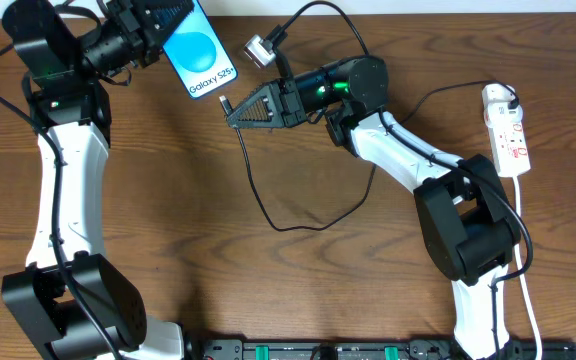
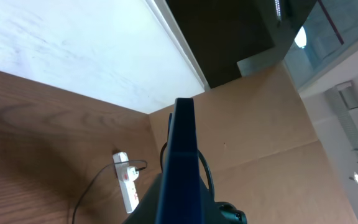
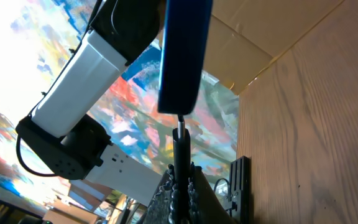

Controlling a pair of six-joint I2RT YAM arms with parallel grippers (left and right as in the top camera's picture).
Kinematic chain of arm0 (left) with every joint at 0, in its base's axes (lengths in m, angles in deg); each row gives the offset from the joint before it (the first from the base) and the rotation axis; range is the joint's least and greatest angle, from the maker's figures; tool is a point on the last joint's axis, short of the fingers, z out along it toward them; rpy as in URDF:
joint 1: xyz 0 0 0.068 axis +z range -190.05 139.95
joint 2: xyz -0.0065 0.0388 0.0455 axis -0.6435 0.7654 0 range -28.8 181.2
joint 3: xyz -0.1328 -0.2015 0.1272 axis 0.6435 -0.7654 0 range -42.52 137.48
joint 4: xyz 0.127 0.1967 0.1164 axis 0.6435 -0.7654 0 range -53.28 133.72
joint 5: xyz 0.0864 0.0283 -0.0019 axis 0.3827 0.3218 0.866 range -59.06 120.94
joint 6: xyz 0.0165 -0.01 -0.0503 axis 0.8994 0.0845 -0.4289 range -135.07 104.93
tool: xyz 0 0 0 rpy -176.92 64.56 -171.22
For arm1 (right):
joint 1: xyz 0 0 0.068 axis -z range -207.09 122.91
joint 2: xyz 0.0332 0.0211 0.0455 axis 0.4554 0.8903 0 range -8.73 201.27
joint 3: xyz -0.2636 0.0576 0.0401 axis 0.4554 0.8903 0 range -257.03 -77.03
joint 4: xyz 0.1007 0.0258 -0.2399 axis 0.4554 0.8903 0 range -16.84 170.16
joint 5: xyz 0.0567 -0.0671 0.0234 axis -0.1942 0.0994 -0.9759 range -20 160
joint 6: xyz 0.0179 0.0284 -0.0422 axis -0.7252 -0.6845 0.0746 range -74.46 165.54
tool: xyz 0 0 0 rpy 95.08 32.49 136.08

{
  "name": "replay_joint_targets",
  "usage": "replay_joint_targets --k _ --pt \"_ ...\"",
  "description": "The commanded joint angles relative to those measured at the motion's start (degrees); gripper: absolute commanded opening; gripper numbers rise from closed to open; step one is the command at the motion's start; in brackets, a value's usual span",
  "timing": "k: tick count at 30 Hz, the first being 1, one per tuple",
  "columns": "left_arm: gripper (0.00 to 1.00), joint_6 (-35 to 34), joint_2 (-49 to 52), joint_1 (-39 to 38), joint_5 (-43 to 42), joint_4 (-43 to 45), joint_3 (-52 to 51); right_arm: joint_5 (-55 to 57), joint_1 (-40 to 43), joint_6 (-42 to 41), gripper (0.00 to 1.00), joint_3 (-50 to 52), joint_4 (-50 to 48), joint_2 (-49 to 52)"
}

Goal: Plug charger to phone and switch on socket
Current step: 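Push the connector into the phone's bottom port with the right gripper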

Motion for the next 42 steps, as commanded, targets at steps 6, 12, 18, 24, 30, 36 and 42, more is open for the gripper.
replay_joint_targets --k 6,12,18,24,30,36,42 --pt "0.07 1.7 -0.63 0.09 0.39 0.63 0.42 1.2 0.48 -0.35 0.01 -0.28 -0.33 -1.55" --pt "0.07 2.1 -0.63 0.09 0.04 0.17 0.42 1.2 0.26 -0.35 0.01 -0.28 -1.09 -1.55" --pt "0.08 2.12 -0.63 0.09 -1.01 0.15 0.42 0.74 0.26 -0.33 0.01 -0.28 -1.73 -1.55" --pt "0.08 2.12 -0.63 0.09 -1.01 0.15 0.42 0.55 0.24 -0.11 0.01 -0.28 -1.73 -1.55" --pt "0.07 2.82 -0.63 -0.87 -1.22 0.13 0.42 0.35 0.22 -0.11 0.01 -0.28 -2.89 -1.55" --pt "0.07 2.97 -0.61 -1.68 -1.25 0.11 0.42 -0.26 0.22 -0.13 0.01 -0.28 -3.15 -1.55" --pt "0.08 2.97 -0.61 -1.68 -1.51 -0.7 0.42 -0.28 0.28 -0.09 0.01 -0.28 -3.17 -1.55"
